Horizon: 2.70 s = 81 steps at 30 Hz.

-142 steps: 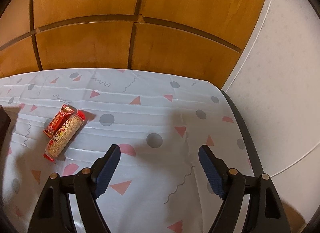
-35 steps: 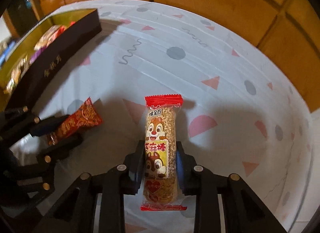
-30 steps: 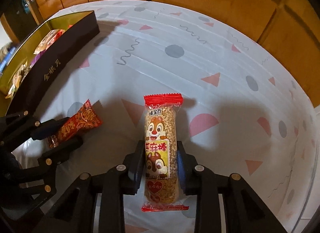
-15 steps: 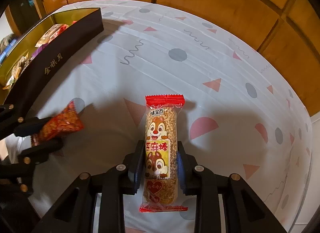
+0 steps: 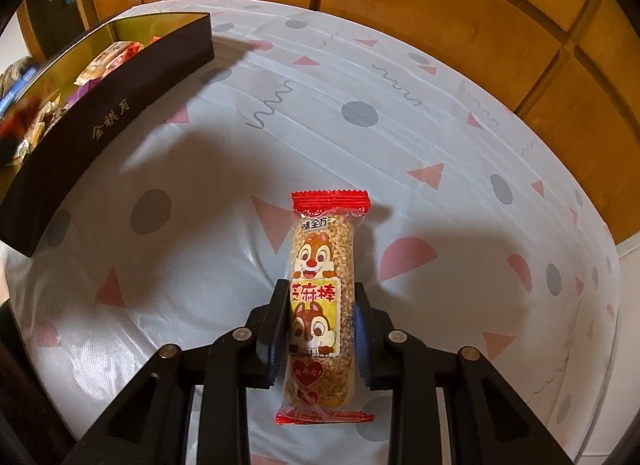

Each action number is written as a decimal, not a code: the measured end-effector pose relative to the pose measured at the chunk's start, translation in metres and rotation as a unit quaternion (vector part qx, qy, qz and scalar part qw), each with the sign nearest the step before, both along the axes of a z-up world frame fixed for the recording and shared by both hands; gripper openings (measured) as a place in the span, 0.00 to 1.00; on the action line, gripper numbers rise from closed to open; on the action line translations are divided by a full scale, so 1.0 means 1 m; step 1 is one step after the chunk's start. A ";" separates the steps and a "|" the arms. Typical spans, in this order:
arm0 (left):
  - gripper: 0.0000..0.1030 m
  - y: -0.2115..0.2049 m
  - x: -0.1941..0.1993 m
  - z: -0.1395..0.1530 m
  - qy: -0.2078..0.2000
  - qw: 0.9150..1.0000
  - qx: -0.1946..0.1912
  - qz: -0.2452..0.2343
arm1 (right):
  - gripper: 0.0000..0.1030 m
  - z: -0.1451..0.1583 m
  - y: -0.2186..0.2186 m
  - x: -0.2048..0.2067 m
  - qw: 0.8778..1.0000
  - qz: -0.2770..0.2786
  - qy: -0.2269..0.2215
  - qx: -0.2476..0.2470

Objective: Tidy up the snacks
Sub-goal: 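Carry the red candy pack into the tin and release it with the left gripper, then carry the sesame bar over the tin and release it with the right gripper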

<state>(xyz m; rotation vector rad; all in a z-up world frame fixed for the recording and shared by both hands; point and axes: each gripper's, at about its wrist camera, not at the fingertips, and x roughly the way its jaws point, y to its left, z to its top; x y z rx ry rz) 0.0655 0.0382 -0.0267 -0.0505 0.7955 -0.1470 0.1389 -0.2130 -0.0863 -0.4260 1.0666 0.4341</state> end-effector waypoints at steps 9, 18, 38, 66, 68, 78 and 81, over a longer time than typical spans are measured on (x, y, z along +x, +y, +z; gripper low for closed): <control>0.21 0.105 -0.016 0.020 -0.011 0.994 -0.018 0.110 | 0.28 0.002 0.003 -0.004 1.000 0.009 -0.009 -0.011; 0.22 0.093 -0.018 -0.009 0.024 0.997 -0.029 0.064 | 0.28 0.003 0.005 -0.005 1.000 0.010 -0.012 -0.016; 0.29 0.092 -0.006 -0.047 0.088 0.991 0.013 0.104 | 0.29 0.003 0.005 -0.006 1.000 0.011 -0.015 -0.022; 0.29 0.108 -0.040 -0.013 0.038 0.986 0.009 0.164 | 0.28 0.004 0.015 -0.004 0.996 -0.074 0.000 -0.056; 0.29 0.112 -0.041 -0.013 0.038 0.985 0.008 0.169 | 0.28 0.006 0.014 -0.006 0.996 -0.086 0.004 -0.039; 0.29 0.127 -0.045 -0.010 0.030 0.980 0.009 0.198 | 0.28 0.008 0.022 -0.014 0.991 -0.107 0.053 0.053; 0.29 0.131 -0.046 -0.009 0.028 0.979 0.009 0.203 | 0.28 0.013 0.034 -0.016 0.992 -0.099 0.052 0.066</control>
